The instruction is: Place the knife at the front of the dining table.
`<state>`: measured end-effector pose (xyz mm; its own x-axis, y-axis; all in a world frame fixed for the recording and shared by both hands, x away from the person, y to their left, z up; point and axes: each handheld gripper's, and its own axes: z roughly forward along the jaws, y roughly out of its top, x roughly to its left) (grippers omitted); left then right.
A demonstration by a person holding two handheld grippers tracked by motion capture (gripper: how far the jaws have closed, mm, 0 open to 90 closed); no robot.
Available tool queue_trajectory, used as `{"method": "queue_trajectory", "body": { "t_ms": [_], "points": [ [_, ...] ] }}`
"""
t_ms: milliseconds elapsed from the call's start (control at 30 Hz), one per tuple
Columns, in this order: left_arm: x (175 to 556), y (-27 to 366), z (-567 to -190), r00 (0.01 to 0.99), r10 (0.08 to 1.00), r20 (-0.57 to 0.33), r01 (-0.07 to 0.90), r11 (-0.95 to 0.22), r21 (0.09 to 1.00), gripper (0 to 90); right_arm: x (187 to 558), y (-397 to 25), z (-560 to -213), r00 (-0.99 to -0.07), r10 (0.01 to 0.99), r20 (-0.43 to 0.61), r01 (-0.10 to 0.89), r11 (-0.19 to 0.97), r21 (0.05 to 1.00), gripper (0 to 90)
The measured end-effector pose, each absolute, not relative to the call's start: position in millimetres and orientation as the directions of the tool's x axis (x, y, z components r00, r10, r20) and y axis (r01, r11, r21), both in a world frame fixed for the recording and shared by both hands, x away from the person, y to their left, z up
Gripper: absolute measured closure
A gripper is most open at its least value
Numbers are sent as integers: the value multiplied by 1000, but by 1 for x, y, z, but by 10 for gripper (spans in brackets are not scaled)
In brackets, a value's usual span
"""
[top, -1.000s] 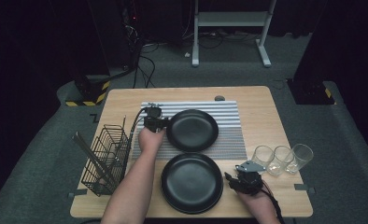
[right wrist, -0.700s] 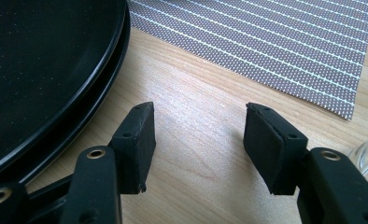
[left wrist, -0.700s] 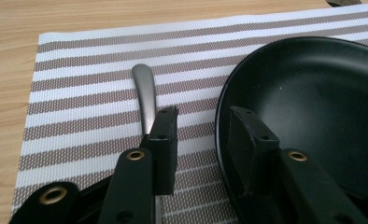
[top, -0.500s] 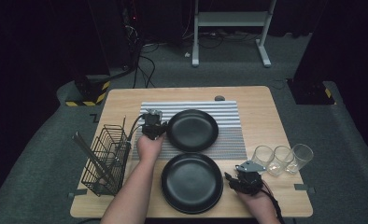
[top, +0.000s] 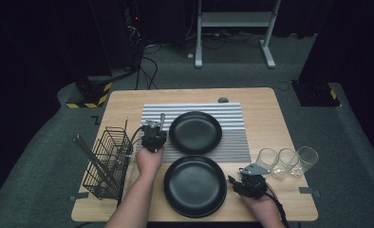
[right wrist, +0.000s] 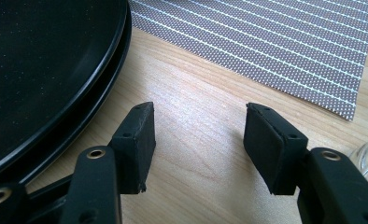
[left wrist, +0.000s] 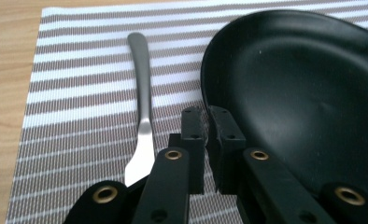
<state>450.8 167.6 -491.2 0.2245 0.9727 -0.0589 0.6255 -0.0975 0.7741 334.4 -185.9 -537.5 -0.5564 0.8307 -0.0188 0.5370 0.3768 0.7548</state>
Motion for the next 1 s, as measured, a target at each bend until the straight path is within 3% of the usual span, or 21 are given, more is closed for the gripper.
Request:
{"method": "queue_trajectory", "body": {
  "t_ms": [167, 533, 1000],
  "points": [
    [441, 165, -496, 234, 971, -39, 616, -118, 779, 820, 334, -186, -538, -558, 830, -20, 536, 378, 755, 435],
    [416, 169, -507, 236, 972, -19, 604, -131, 786, 605, 334, -186, -537, -558, 830, -19, 537, 378, 754, 435],
    [402, 182, -521, 197, 980, 21, 625, -142, 768, 525, 334, -186, -537, -558, 829, -19, 537, 378, 754, 435]
  ]
}}
